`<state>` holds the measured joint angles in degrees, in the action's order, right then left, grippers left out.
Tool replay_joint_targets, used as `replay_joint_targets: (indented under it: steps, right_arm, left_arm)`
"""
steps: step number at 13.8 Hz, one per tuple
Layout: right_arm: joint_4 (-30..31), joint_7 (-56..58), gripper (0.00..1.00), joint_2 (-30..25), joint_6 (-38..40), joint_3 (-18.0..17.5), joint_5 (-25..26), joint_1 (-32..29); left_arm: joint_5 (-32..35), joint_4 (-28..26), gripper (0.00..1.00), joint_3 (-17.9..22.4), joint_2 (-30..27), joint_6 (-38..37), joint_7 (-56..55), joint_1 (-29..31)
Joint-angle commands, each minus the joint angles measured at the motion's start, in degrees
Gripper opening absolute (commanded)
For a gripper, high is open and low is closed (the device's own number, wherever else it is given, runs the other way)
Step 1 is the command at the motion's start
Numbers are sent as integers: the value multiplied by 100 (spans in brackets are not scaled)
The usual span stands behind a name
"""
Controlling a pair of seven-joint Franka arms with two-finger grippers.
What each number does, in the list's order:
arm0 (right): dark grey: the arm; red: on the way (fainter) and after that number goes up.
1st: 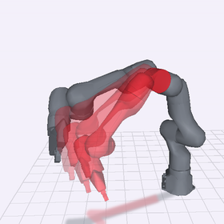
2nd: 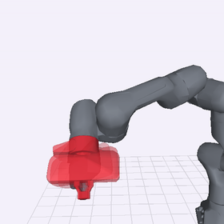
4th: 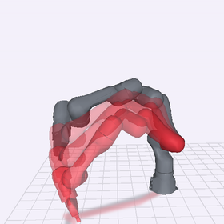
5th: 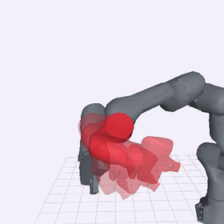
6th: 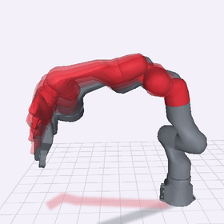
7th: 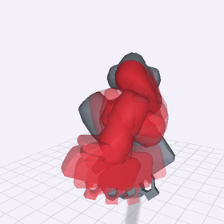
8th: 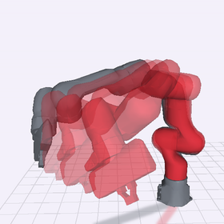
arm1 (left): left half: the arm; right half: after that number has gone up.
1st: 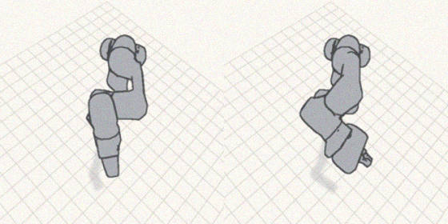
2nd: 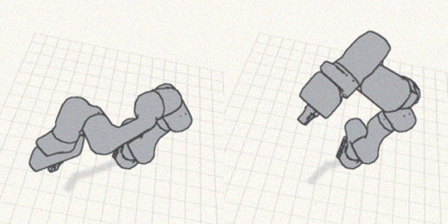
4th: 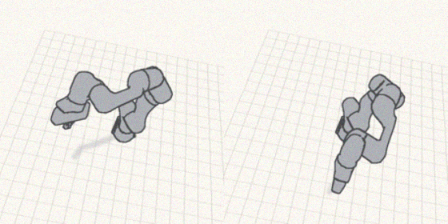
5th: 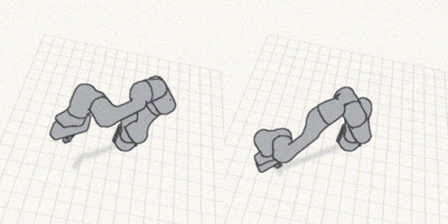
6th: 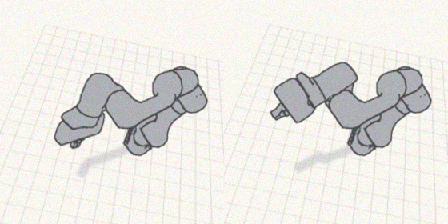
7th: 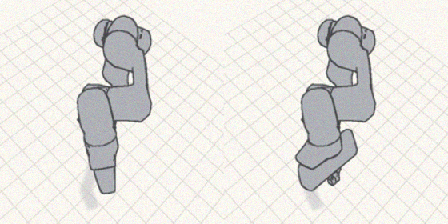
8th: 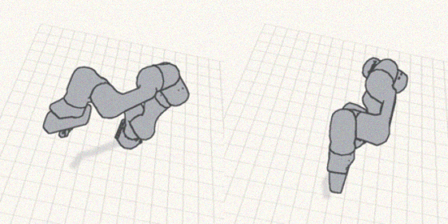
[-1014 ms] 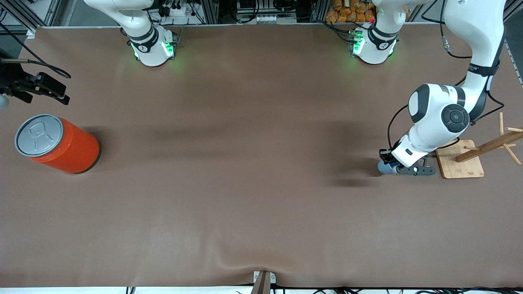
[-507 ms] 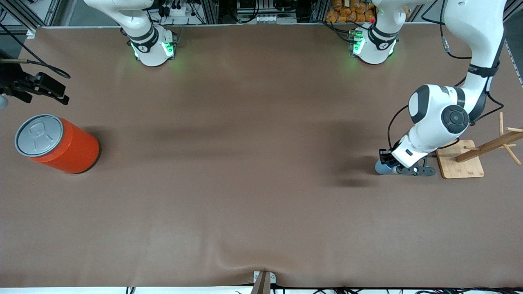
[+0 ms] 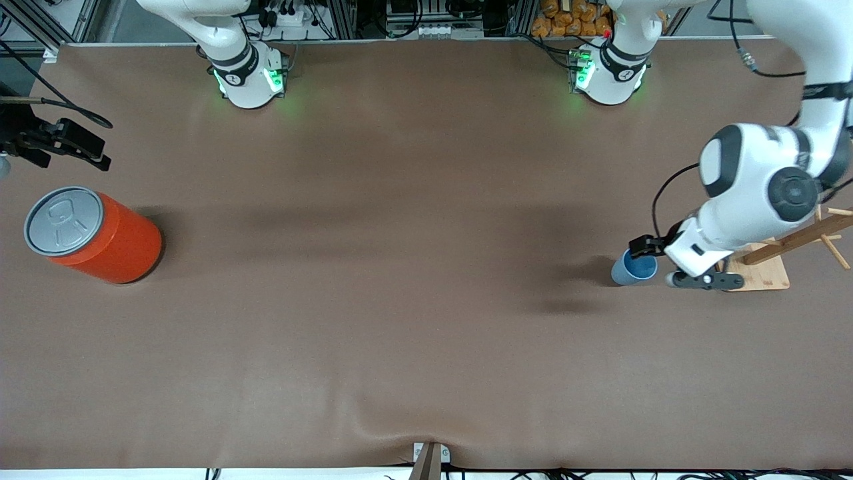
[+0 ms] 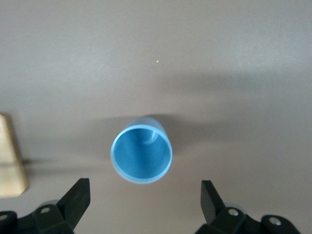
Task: Flip cup
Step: 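Open the left gripper and lift it away from the upright cup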
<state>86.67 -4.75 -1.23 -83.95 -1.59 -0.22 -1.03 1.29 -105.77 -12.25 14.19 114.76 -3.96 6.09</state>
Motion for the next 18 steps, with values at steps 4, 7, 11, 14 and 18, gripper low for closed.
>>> replay_joint_targets:
  steps: [4, 7, 11, 14, 18]
  right_arm:
    - [69, 106, 100, -71, 19, -69, -66, -143]
    - [69, 106, 100, -71, 10, -69, -66, -134]
    - [69, 106, 100, -71, 10, -69, -119, -143]
    - [69, 114, 100, -53, 1, -61, -242, -187]
    - [69, 114, 100, -53, 2, -61, -242, -187]
  left_arm:
    - [170, 1311, 100, -32, -118, -1490, 193, 445]
    - [170, 1995, 100, -67, -171, -2314, 238, 445]
    - [135, 2254, 100, -93, -644, -2836, 176, 410]
    - [73, 2219, 100, -155, -935, -2801, 124, 384]
    - [73, 1737, 100, -269, -1400, -2609, -70, 401]
